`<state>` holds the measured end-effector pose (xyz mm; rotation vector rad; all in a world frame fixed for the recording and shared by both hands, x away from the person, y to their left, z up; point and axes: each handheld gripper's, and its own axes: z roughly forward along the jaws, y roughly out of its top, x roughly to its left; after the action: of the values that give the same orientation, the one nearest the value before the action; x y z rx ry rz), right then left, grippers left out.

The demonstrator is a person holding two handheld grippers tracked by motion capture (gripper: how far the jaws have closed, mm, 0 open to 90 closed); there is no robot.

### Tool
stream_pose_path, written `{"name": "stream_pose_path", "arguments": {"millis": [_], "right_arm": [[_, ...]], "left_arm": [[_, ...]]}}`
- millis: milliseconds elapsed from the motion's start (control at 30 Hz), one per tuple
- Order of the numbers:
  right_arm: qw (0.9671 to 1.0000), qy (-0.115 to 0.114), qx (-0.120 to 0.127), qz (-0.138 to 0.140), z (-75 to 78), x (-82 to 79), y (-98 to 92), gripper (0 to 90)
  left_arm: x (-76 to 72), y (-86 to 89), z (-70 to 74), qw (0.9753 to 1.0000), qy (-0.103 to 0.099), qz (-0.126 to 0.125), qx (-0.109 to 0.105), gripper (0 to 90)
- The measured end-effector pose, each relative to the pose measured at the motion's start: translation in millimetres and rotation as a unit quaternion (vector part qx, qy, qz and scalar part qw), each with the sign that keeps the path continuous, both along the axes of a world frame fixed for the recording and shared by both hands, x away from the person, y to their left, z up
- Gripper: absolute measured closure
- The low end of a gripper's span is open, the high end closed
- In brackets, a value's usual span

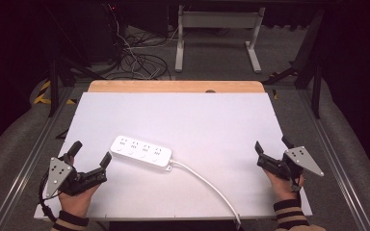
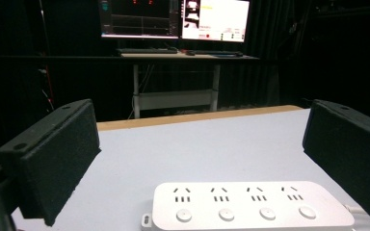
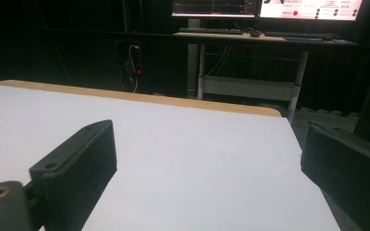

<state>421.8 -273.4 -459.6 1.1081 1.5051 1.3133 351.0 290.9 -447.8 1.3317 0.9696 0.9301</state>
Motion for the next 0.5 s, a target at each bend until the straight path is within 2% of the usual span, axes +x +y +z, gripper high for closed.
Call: {"name": "stream_pose_path", "arguments": {"millis": [500], "right_arm": [[1.0, 0.001, -0.005, 0.004, -0.3, 0.7, 2.0, 6.3]], "left_arm": [[-1.7, 0.4, -0.5, 0.9998, -0.017, 0.001, 0.007, 1.6]]}}
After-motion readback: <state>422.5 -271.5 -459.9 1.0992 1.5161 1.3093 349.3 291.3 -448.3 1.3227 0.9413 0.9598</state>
